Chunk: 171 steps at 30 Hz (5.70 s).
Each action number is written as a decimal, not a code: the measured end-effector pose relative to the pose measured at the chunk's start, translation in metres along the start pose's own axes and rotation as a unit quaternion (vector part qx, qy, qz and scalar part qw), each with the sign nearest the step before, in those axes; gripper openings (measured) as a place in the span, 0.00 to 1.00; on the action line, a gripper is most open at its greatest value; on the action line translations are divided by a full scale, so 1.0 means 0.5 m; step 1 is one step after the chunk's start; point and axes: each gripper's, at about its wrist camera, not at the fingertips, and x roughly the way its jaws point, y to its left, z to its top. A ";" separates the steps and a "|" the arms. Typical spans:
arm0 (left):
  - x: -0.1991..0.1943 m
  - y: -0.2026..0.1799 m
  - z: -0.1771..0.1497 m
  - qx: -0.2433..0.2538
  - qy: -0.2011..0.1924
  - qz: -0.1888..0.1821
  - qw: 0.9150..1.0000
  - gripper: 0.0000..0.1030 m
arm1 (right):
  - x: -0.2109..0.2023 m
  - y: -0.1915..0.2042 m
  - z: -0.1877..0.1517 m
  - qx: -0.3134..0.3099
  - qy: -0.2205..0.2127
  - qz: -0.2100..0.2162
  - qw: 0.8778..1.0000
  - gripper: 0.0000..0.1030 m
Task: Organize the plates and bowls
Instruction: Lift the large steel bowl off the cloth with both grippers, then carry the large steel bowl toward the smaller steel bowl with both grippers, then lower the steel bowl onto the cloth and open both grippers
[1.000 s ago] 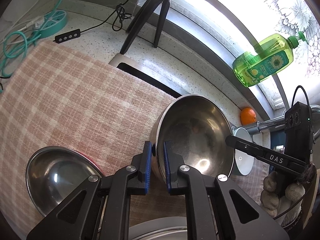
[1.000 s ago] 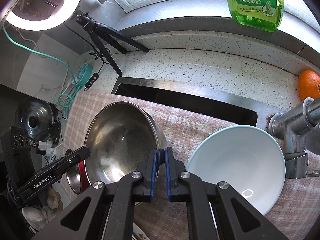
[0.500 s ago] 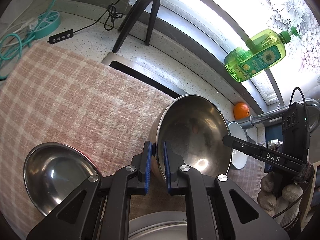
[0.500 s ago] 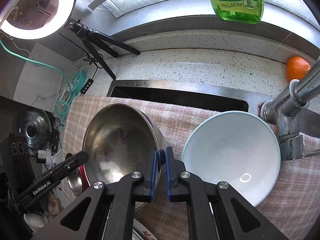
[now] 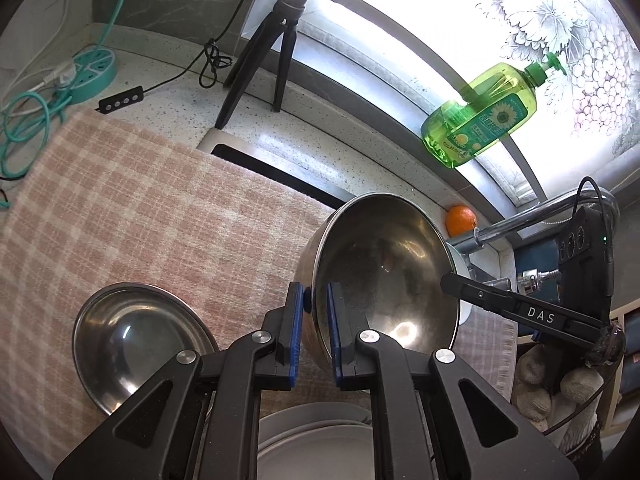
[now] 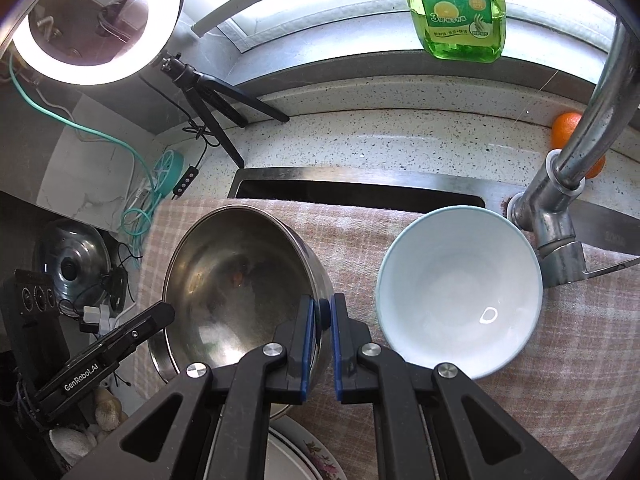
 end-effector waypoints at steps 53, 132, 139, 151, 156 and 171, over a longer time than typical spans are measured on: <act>-0.329 0.297 -0.110 -0.052 -0.079 0.000 0.996 0.10 | 0.040 0.423 -0.163 -0.080 0.007 0.023 0.996 0.08; -0.276 0.511 -0.196 -0.124 -0.031 0.046 0.991 0.10 | 0.248 0.511 -0.293 -0.097 0.101 -0.002 0.990 0.08; -0.276 0.510 -0.195 -0.125 -0.032 0.046 0.991 0.10 | 0.250 0.510 -0.292 -0.099 0.102 -0.003 0.990 0.08; -0.275 0.506 -0.197 -0.123 -0.035 0.055 0.990 0.10 | 0.246 0.520 -0.300 -0.123 0.098 -0.008 0.988 0.09; -0.282 0.495 -0.202 -0.114 -0.050 0.078 0.989 0.12 | 0.234 0.535 -0.302 -0.155 0.080 -0.024 0.984 0.10; -0.362 0.504 -0.224 -0.145 -0.122 0.087 0.978 0.12 | 0.154 0.561 -0.302 -0.215 0.033 -0.044 0.975 0.17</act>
